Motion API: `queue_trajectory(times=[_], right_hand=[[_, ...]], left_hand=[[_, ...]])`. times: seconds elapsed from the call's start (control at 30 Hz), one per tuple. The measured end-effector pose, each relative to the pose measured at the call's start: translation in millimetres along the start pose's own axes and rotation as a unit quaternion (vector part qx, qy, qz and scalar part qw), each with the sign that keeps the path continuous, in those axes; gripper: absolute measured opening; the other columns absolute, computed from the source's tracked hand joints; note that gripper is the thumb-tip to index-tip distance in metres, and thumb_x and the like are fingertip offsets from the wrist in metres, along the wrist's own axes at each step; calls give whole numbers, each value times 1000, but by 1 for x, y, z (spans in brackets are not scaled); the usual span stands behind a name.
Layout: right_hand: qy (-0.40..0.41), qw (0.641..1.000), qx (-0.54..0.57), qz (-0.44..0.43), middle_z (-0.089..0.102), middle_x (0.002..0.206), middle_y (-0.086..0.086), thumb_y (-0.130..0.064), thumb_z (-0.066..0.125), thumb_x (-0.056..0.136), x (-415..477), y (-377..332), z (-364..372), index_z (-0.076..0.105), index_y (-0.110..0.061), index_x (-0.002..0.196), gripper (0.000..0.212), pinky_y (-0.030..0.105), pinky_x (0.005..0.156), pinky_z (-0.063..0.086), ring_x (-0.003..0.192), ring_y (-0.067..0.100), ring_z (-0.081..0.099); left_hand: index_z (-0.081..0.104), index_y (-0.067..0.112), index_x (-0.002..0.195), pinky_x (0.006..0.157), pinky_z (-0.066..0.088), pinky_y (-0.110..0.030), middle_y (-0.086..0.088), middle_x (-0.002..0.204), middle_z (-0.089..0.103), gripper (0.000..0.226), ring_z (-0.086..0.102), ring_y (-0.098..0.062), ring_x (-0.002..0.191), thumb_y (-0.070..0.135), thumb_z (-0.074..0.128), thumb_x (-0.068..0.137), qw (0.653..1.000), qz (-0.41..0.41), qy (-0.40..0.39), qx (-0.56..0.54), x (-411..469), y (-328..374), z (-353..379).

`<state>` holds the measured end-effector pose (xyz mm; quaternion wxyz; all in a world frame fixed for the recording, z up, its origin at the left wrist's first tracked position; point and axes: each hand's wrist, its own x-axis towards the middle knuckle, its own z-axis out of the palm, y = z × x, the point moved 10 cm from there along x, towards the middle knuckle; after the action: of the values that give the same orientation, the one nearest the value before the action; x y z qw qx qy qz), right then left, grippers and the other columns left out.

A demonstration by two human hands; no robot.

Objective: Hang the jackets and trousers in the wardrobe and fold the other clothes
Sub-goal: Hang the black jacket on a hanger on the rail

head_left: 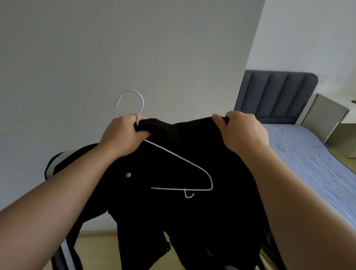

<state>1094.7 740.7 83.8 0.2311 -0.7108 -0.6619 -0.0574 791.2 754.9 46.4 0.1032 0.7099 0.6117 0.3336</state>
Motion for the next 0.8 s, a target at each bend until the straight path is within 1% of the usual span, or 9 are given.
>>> queue_trajectory(times=[0.1,0.23,0.37,0.47,0.57,0.67,0.7,0.73,0.8], right_hand=[[-1,1000,-30,-3,59,75,4,-66,31,101,-5,7,10,41,-24,68,55,32,54,38,64,25,54],[-9,999,-46,-12,55,74,1,-67,31,100,-12,-4,19,39,-24,68,54,30,48,29,62,24,52],[-12,997,-75,-29,53,71,0,-67,31,100,-19,-19,19,40,-24,67,55,29,48,28,59,23,50],[-54,994,90,-8,54,62,-2,-65,39,99,-25,-42,21,46,-19,65,58,28,48,31,56,18,52],[-77,927,368,3,55,56,-12,-60,50,98,-39,-84,23,62,-18,73,50,24,54,42,52,4,53],[-295,739,605,-16,74,93,-15,-55,54,98,-71,-134,54,72,-26,110,37,31,73,59,85,8,72],[-326,714,620,-18,75,103,-11,-54,54,98,-78,-138,61,73,-24,114,38,33,77,58,92,14,73],[-301,753,585,-20,76,105,-8,-51,55,98,-77,-132,64,75,-23,110,37,34,80,56,96,18,73],[-108,924,367,1,75,93,-7,-43,56,96,-65,-93,54,77,-23,91,29,36,81,50,99,20,68]], left_hand=[[68,44,85,62,41,-16,22,74,65,8,59,1,73,38,73,86,999,-8,16,-28,1,-14,-2],[72,33,103,57,36,-18,20,74,59,15,50,2,66,39,68,90,998,-33,46,1,-1,-29,2],[70,19,106,68,42,-32,-1,89,67,17,62,-28,82,30,63,95,992,-22,99,71,-11,-28,-6],[67,12,104,70,49,-37,-6,90,65,18,63,-31,82,28,61,98,990,-10,108,87,-16,-26,-4],[69,15,103,63,46,-31,2,81,62,20,59,-21,74,33,63,96,996,-21,90,16,-14,-32,-2],[70,26,90,55,37,-16,12,69,64,15,60,-6,69,40,64,92,995,-13,63,-73,-9,-35,-8],[70,27,88,55,38,-13,12,68,66,14,62,-2,70,40,67,89,992,-18,65,-103,-8,-38,-13],[71,29,88,56,39,-9,16,70,68,9,63,4,71,38,70,86,988,-26,74,-133,-7,-42,-19],[71,36,90,60,41,-5,25,74,69,9,63,11,73,32,73,82,978,-28,96,-185,-7,-44,-30]])
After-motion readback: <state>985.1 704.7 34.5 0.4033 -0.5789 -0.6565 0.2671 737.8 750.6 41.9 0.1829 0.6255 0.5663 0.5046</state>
